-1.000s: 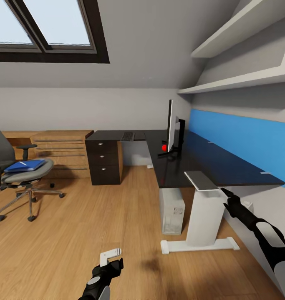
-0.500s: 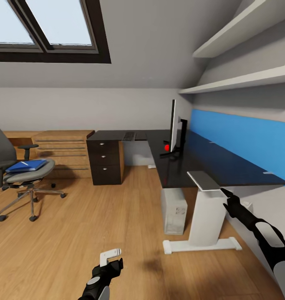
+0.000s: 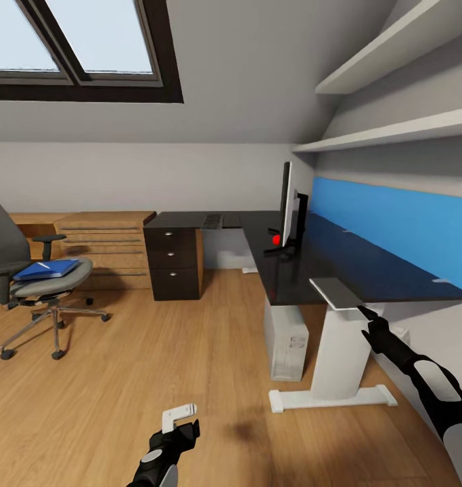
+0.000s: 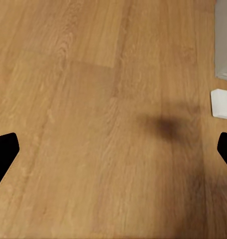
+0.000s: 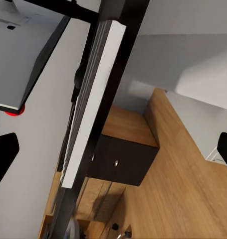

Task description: In the bedroom, organize the workspace by keeping the computer under the desk, ensuring the monitor is on the desk, placing the keyboard on the desk next to the monitor, placing the mouse on the desk next to the keyboard, moving the folder from the swivel chair onto the desk next to the mouse, stacking the notebook on top of the folder with the pen on top of the notebook, and positioning the swivel chair next to the desk.

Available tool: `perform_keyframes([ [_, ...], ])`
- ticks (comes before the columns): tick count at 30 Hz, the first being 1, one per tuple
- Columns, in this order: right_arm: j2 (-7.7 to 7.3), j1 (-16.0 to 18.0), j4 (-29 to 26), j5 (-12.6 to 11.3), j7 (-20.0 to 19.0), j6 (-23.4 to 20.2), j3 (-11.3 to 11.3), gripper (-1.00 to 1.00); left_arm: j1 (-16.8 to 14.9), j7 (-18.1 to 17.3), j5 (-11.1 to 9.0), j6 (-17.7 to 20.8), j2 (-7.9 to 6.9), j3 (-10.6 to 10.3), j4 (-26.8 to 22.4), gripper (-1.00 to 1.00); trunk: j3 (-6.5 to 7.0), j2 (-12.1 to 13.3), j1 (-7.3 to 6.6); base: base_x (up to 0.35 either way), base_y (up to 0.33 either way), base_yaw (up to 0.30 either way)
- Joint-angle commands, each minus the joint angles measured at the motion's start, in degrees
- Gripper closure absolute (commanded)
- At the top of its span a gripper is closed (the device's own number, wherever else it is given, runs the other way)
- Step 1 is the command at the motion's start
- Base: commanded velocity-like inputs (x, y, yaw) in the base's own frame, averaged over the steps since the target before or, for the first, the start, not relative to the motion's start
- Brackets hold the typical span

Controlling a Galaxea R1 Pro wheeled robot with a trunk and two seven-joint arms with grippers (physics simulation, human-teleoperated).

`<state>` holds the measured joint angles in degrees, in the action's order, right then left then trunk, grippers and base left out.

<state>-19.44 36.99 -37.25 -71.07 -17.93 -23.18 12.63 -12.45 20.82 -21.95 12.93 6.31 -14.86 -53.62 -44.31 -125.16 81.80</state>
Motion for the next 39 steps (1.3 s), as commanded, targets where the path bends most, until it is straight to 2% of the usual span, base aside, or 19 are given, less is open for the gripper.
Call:
perform_keyframes([
  [1,0.02,0.1,0.0,-0.3,-0.1,-0.4,0.2,-1.00,0.0,0.4,-0.5,0.2,-0.04,-0.2,-0.1,-1.00,-0.06,0.0,-0.01,0.000,0.013,0.000],
  [6,0.02,0.0,0.0,-0.3,-0.1,-0.5,0.2,-1.00,0.0,0.4,-0.5,0.2,-0.04,-0.2,-0.1,-1.00,0.84,2.0,-1.11,0.000,0.005,0.000],
  [16,0.02,0.0,0.0,-0.2,-0.1,-0.4,0.2,-1.00,0.0,0.4,-0.5,0.2,-0.06,-0.2,-0.1,-1.00,0.84,2.0,-1.11,0.007,0.000,0.000],
  [39,-0.07,0.1,0.0,-0.2,-0.1,-0.5,0.2,-1.00,0.0,0.4,-0.5,0.2,-0.07,-0.1,-0.1,-1.00,0.84,2.0,-1.11,0.125,0.002,0.000],
])
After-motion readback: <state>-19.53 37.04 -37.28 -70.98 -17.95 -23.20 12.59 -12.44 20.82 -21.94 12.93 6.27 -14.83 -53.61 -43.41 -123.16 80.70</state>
